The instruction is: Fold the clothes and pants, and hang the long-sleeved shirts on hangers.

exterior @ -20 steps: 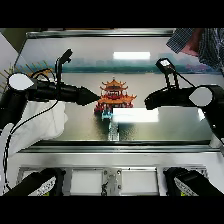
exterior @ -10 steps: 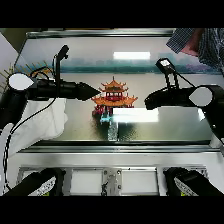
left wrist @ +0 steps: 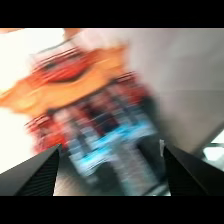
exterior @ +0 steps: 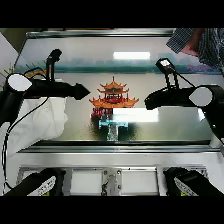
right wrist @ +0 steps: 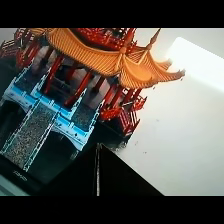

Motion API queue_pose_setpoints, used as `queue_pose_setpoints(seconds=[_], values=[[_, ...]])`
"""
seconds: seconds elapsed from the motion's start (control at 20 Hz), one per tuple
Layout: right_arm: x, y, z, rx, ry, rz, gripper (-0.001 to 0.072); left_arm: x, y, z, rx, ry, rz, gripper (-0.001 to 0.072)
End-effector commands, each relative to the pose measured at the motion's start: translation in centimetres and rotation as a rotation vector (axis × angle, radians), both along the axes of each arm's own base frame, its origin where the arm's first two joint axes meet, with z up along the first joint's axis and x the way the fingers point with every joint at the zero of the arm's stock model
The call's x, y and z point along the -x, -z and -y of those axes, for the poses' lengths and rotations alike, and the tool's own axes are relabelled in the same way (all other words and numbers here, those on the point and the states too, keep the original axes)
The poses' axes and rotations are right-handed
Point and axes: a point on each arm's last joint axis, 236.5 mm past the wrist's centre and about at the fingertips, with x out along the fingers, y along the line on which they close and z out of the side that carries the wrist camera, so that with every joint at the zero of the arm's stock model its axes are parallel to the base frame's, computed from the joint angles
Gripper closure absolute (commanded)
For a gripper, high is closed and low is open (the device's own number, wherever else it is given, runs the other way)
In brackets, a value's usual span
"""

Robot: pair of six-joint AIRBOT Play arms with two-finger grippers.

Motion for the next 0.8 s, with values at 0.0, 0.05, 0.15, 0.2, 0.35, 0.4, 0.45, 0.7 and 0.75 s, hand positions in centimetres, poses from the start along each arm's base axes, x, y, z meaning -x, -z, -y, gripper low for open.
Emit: queue_pose_setpoints(seconds=[0.0,0.05,0.15,0.2,0.35,0.4,0.45,0.7,0.75], values=[[0.0,0.0,0.0,0.0,-0.001,0.0,0.0689,-0.3,5.2,-15.1,-0.462,-0.379,-0.146,0.0037],[0.0,0.0,0.0,0.0,-0.001,-0.001,0.0689,-0.2,6.3,-17.3,-0.51,-0.421,-0.183,0.0037],[0.0,0.0,0.0,0.0,-0.001,0.0,0.0689,-0.4,9.0,-19.5,-0.493,-0.494,-0.265,0.0036],[0.0,0.0,0.0,0.0,-0.001,0.0,0.0689,-0.5,10.5,-20.3,-0.491,-0.522,-0.302,0.0037],[0.0,0.0,0.0,0.0,-0.001,-0.001,0.0689,-1.1,14.7,-20.8,-0.472,-0.54,-0.381,0.0036],[0.0,0.0,0.0,0.0,-0.001,-0.001,0.0689,-1.7,16.0,-20.0,-0.437,-0.539,-0.39,0.0036],[0.0,0.0,0.0,0.0,-0.001,0.0,0.0689,-2.3,16.9,-18.9,-0.387,-0.544,-0.395,0.0037],[0.0,0.0,0.0,-0.001,0.0,0.0,0.0689,-5.2,17.6,-14.9,-0.295,-0.541,-0.33,0.0429],[0.0,0.0,0.0,-0.001,0.0,-0.001,0.0689,-5.8,17.0,-14.2,-0.283,-0.547,-0.315,0.0611]])
